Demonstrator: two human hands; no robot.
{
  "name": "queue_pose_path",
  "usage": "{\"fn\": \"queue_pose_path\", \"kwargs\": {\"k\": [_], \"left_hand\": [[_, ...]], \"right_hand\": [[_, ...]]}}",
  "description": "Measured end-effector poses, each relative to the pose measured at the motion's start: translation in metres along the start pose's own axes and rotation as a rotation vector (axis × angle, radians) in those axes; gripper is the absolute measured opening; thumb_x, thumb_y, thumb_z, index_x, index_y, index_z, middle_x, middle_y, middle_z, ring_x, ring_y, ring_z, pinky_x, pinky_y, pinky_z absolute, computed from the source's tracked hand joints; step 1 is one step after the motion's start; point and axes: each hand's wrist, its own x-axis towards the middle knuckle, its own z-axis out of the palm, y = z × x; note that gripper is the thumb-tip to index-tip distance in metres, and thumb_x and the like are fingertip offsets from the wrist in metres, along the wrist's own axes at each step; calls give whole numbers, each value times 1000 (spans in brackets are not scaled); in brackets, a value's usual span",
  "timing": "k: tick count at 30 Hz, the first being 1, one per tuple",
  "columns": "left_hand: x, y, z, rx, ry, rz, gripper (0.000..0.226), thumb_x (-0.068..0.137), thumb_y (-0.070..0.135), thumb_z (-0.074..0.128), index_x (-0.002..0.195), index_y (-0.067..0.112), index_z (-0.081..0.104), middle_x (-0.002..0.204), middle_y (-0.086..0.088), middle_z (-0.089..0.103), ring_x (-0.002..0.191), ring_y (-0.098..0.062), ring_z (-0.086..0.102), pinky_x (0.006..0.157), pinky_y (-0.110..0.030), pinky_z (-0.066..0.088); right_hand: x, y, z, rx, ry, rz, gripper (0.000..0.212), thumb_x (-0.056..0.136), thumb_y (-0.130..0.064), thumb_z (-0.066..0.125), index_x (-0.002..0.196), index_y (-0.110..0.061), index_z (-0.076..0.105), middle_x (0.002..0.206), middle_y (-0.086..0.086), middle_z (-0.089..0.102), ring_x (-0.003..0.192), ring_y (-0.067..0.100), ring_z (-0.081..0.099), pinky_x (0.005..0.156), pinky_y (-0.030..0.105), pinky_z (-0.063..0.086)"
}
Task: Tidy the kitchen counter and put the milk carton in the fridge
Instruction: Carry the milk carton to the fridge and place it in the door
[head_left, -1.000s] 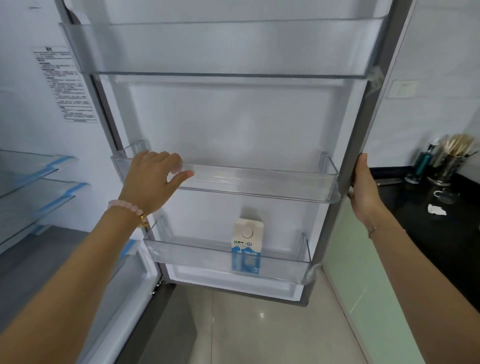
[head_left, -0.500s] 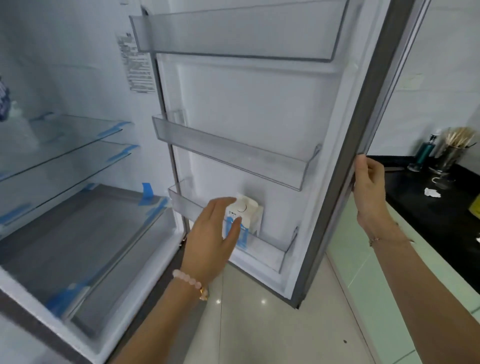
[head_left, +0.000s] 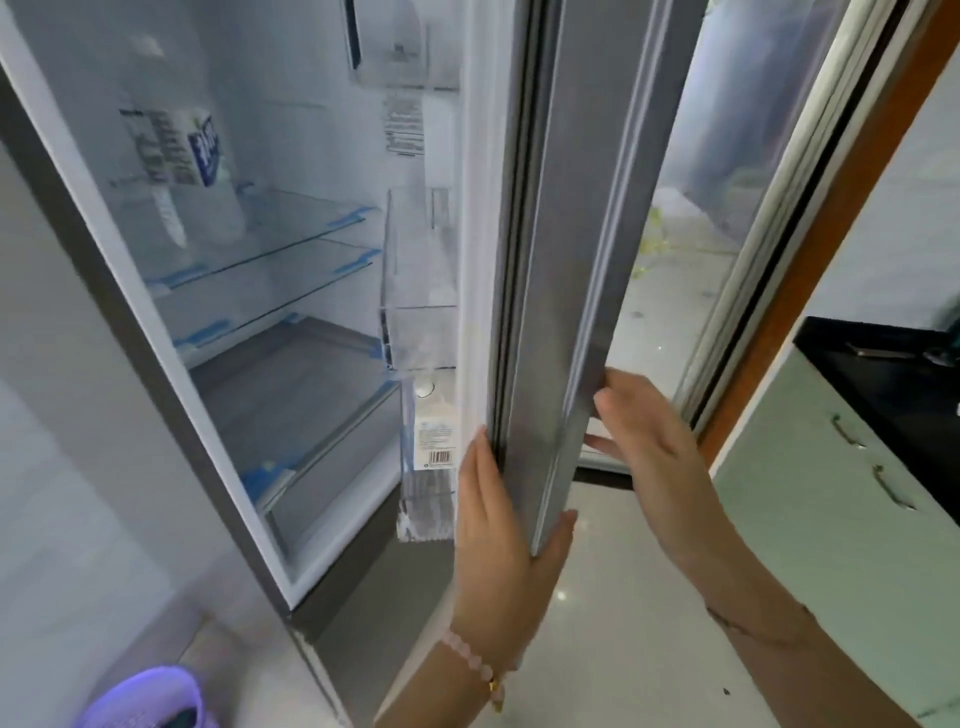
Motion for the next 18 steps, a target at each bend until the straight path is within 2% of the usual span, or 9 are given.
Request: {"fn": "queue_pose_path", "kwargs": {"k": [2,3,5,6,8,11,13,16,18], "left_hand": [[5,-6,-18,4,109,-74,96,70,59,60,142,16,13,143,3,25,135,-11,26,112,-25,24],[8,-9,-26,14,157,-113,94,69,51,65,141,15,16,139,4,27,132,-12,30,110,-25,27],[14,-19,-44,46,240,-171,89,70,37,73,139,14,21,135,5,27,127,-15,34,109,-25,30],[15,-25,-53,61,266,-187,89,70,36,73,139,14,22,133,8,26,124,-16,36,109,-28,33],[17,-36,-71,88,306,-197,88,69,45,65,141,19,22,123,18,23,118,-15,40,106,-30,38],[19,-51,-94,127,346,-204,87,71,41,67,141,31,18,120,19,23,114,0,40,99,-9,37],[20,-58,-104,152,398,-201,84,72,36,71,139,35,20,123,18,25,116,11,35,96,-1,35],[22,-71,-111,161,528,-209,73,72,45,64,138,28,37,124,12,35,118,-1,44,98,-22,45],[25,-76,-114,150,611,-240,66,73,45,59,134,23,45,118,9,42,112,-9,52,95,-26,48]], "right_hand": [[14,1,11,35,-75,-32,29,93,-42,46,113,-29,62,114,-16,67,113,6,60,99,31,49],[24,4,18,16,-95,-58,35,92,-43,45,119,-28,60,121,-15,64,119,5,56,103,29,45],[47,7,37,-42,-180,-104,47,91,-39,43,136,-26,46,140,-14,49,131,-2,42,106,14,34],[58,9,49,-72,-237,-130,51,92,-35,41,142,-24,38,147,-14,40,135,-5,33,108,11,28],[77,13,74,-150,-331,-197,55,95,-34,38,148,-23,25,154,-15,24,140,-10,18,115,15,18],[94,20,107,-242,-391,-295,64,92,-44,34,148,-31,6,159,-13,7,136,-20,3,110,3,5],[100,25,122,-278,-402,-346,65,89,-45,33,143,-38,-2,159,-14,0,138,-15,-1,106,-3,2],[108,32,135,-312,-414,-430,61,90,-46,32,141,-46,-2,157,-21,-3,140,-15,-1,107,-2,2],[114,33,143,-340,-428,-471,59,90,-47,30,142,-44,1,155,-24,-3,143,-8,0,109,-1,1]]}}
